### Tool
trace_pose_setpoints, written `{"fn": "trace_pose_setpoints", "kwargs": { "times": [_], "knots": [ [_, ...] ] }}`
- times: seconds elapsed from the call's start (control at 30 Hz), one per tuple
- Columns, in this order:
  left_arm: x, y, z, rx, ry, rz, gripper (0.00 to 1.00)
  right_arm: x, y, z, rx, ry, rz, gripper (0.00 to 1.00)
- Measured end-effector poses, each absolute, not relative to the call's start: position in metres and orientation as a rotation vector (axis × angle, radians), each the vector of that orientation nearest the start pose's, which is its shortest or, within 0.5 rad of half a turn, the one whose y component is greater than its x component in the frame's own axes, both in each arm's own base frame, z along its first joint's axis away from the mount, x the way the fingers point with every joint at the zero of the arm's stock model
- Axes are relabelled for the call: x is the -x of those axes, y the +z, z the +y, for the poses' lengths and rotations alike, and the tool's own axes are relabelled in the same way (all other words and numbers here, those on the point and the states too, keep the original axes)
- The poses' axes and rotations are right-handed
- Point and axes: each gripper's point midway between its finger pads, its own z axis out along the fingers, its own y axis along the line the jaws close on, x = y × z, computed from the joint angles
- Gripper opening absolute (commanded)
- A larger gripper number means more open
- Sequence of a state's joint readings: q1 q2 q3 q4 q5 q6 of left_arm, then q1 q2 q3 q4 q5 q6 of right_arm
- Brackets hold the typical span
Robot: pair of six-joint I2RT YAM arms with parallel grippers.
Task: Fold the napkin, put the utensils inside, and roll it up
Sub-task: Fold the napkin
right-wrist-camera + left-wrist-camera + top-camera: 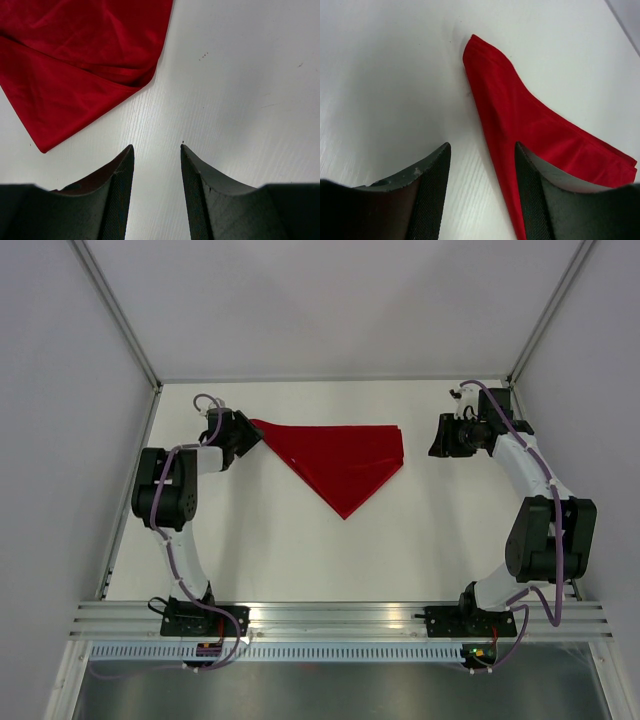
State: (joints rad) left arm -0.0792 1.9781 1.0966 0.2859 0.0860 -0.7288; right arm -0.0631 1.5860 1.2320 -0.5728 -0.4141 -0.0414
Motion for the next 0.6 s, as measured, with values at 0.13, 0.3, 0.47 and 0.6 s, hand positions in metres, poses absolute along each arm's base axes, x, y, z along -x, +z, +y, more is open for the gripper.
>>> {"fn": "trace_pose_setpoints", "kwargs": {
  "times": [0.13,0.3,0.47,0.6],
  "knots": [
    [-0.526,0.035,-0.088,0.669,-0.598,2.105,0.59,-0.386,0.136,0.045,0.146,0.47,2.442,0.48],
    [-0.536,0.034,-0.092,0.678,-0.643,2.086,0.48,-0.386,0.136,0.047,0.151,0.472,2.443,0.48],
    [-0.54,0.029,-0.093,0.697,-0.653,2.085,0.29,-0.386,0.136,0.048,0.155,0.473,2.443,0.48],
    [-0.539,0.025,-0.091,0.711,-0.645,2.1,0.14,-0.385,0.135,0.052,0.168,0.476,2.444,0.48]
  ]
}}
